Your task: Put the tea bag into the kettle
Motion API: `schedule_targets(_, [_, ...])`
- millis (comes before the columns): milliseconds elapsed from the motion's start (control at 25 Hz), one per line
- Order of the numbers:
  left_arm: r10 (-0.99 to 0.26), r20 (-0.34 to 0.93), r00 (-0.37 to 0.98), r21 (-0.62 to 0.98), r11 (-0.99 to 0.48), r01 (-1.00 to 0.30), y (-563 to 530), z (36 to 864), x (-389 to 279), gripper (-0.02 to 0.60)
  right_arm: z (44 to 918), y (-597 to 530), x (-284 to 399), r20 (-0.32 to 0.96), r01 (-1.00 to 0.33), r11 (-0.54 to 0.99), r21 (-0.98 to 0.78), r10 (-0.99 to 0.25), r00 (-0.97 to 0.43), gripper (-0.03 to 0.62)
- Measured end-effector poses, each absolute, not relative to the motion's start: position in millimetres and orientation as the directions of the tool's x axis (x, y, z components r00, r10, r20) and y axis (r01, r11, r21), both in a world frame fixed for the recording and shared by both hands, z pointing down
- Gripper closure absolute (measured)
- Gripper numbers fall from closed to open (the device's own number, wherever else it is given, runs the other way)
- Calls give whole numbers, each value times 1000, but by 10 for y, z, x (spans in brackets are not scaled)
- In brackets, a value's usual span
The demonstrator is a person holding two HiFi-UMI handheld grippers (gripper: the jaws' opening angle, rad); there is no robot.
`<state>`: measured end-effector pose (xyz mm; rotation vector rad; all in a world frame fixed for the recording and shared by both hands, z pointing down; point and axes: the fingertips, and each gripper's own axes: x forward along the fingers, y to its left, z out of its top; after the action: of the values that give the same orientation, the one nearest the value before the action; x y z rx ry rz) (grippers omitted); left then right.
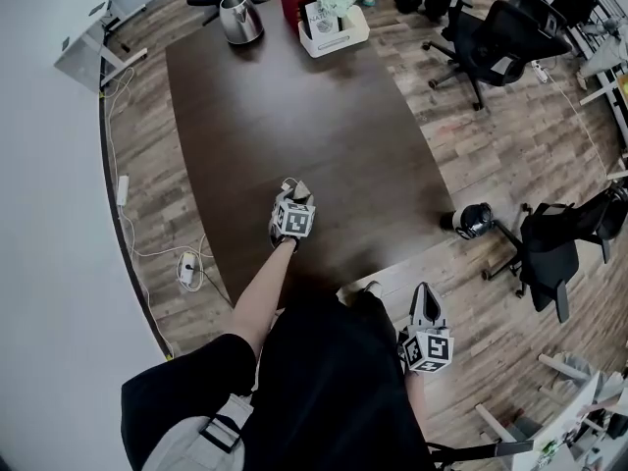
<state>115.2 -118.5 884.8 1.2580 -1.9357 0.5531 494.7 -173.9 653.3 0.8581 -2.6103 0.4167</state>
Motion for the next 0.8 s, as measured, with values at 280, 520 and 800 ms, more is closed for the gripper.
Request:
schedule_targets(280, [-566, 783, -258, -57, 349, -936, -1269, 8862, 1348, 551, 6513, -1695, 4948, 415, -613, 773, -166, -509, -754, 588])
schedule_targets(520, [-585, 786, -199, -9, 311, -950, -1278, 8878, 1338, 563, 6534, -1679, 4991, 411, -616, 768, -175, -511, -755, 588])
schedule_targets(800, [-651, 728, -214, 45, 357, -933, -1108, 8843, 1482, 566, 6531, -1648, 5064, 399, -619, 763, -186, -517, -758, 588])
